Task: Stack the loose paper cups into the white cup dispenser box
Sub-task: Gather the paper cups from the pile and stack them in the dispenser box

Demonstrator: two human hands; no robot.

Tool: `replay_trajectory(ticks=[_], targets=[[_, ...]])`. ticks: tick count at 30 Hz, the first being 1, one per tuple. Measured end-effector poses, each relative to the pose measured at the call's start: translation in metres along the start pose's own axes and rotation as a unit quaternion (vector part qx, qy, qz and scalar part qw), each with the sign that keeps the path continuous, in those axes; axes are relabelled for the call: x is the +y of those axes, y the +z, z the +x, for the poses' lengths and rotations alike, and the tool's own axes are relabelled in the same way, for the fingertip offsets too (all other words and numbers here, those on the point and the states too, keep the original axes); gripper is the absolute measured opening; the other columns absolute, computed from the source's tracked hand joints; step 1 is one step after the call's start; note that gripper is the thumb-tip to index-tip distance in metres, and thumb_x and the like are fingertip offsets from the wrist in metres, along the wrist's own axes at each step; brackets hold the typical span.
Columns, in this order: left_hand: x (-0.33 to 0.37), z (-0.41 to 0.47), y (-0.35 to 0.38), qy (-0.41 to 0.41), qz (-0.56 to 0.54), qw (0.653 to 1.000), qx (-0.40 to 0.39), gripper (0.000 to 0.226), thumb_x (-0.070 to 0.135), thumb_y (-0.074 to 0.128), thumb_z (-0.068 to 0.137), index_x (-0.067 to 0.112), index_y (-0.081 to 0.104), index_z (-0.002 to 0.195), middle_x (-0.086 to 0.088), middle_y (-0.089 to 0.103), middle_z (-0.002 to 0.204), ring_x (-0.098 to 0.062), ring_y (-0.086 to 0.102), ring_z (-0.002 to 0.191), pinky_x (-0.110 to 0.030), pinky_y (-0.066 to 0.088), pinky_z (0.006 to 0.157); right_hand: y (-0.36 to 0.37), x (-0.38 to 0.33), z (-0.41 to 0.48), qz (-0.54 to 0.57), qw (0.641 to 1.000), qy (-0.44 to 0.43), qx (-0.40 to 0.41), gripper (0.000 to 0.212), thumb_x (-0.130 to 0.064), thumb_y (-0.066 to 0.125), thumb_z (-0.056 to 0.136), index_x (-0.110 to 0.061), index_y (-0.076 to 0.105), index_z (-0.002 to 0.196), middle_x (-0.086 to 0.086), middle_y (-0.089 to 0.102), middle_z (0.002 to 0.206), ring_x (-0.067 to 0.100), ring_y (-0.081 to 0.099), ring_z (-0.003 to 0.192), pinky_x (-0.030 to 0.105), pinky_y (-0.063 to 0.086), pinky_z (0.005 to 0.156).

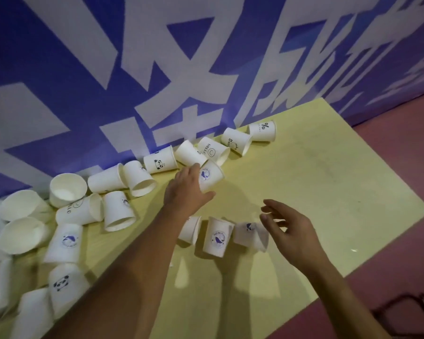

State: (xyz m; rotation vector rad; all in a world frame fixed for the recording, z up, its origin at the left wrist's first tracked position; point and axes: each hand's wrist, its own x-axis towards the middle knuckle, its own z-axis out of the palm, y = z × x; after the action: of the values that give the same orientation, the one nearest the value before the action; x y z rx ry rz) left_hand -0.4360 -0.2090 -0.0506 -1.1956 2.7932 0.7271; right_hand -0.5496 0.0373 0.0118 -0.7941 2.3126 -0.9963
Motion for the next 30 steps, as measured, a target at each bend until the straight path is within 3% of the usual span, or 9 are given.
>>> replay_trajectory(ticks=[6,8,10,13,16,18,22,26,30], targets=[[0.013,0.024,0.025,-0.021,-0.039,0.998,0.035,0.069,0.047,0.074,0.09,0.02,0.041,0.144,-0.011,0.059,0.126,-0.034,0.063,0.107,-0.043,0.052,0.082,-0.017,0.022,0.05,-0.025,1.0,0.009,-0.013,0.037,-0.032,0.069,0.097,-0.026,0.065,0.133,-0.021,0.069,0.11,-0.009,0.064,0.098,0.018,0.053,0.082],[0.013,0.022,0.021,-0.034,-0.074,0.996,0.035,0.06,0.043,0.075,0.09,0.019,0.045,0.136,-0.01,0.06,0.12,-0.031,0.063,0.103,-0.037,0.049,0.074,-0.016,0.023,0.076,-0.031,0.999,0.009,-0.009,0.042,-0.035,0.072,0.095,-0.023,0.065,0.135,-0.017,0.069,0.111,-0.004,0.066,0.095,0.026,0.056,0.084],[0.01,0.014,0.011,-0.048,-0.142,0.987,0.049,0.058,0.041,0.079,0.087,0.02,0.046,0.13,-0.004,0.06,0.117,-0.026,0.062,0.101,-0.033,0.048,0.073,-0.012,0.021,0.109,-0.046,0.999,0.006,-0.004,0.054,-0.039,0.075,0.092,-0.021,0.061,0.14,-0.008,0.069,0.12,0.006,0.067,0.097,0.029,0.055,0.085],[0.0,-0.015,-0.019,-0.08,-0.294,0.948,0.098,0.069,0.036,0.084,0.083,0.029,0.043,0.138,0.002,0.06,0.121,-0.019,0.064,0.101,-0.026,0.049,0.072,0.0,0.011,0.163,-0.066,0.998,0.011,-0.011,0.077,-0.046,0.081,0.085,-0.019,0.049,0.15,0.001,0.059,0.14,0.017,0.061,0.112,0.026,0.045,0.088],[-0.018,-0.053,-0.047,-0.08,-0.372,0.918,0.11,0.076,0.03,0.083,0.085,0.043,0.039,0.145,0.003,0.063,0.133,-0.018,0.067,0.111,-0.039,0.061,0.084,0.017,-0.001,0.211,-0.086,0.996,0.0,-0.024,0.098,-0.045,0.088,0.077,-0.018,0.037,0.156,0.007,0.046,0.153,0.026,0.049,0.136,0.037,0.045,0.106],[-0.033,-0.075,-0.057,-0.082,-0.405,0.903,0.116,0.072,0.022,0.084,0.085,0.048,0.043,0.139,0.007,0.065,0.132,-0.016,0.068,0.111,-0.048,0.062,0.088,0.03,-0.001,0.232,-0.112,0.993,-0.002,-0.029,0.104,-0.041,0.091,0.074,-0.016,0.033,0.157,0.011,0.043,0.154,0.028,0.043,0.141,0.042,0.04,0.112],[-0.065,-0.106,-0.065,-0.094,-0.43,0.885,0.151,0.079,0.012,0.093,0.075,0.054,0.046,0.122,0.008,0.065,0.124,-0.016,0.068,0.107,-0.044,0.058,0.092,0.048,0.01,0.25,-0.132,0.991,-0.009,0.005,0.093,-0.038,0.092,0.071,-0.019,0.043,0.147,0.005,0.053,0.14,0.029,0.052,0.131,0.052,0.051,0.106],[-0.09,-0.125,-0.074,-0.082,-0.427,0.883,0.174,0.08,0.009,0.095,0.071,0.038,0.046,0.127,0.004,0.066,0.125,-0.015,0.067,0.109,-0.04,0.057,0.095,0.05,0.008,0.236,-0.087,0.995,-0.022,0.042,0.076,-0.033,0.088,0.078,-0.018,0.045,0.139,-0.002,0.058,0.125,0.028,0.061,0.119,0.049,0.056,0.096],[-0.114,-0.149,-0.089,-0.074,-0.438,0.872,0.206,0.081,0.041,0.091,0.065,0.042,0.047,0.133,0.004,0.067,0.131,-0.02,0.066,0.117,-0.038,0.054,0.096,0.041,-0.014,0.197,-0.066,0.988,-0.086,0.113,0.074,-0.04,0.088,0.079,-0.011,0.048,0.135,0.004,0.061,0.123,0.026,0.063,0.108,0.04,0.054,0.085]])
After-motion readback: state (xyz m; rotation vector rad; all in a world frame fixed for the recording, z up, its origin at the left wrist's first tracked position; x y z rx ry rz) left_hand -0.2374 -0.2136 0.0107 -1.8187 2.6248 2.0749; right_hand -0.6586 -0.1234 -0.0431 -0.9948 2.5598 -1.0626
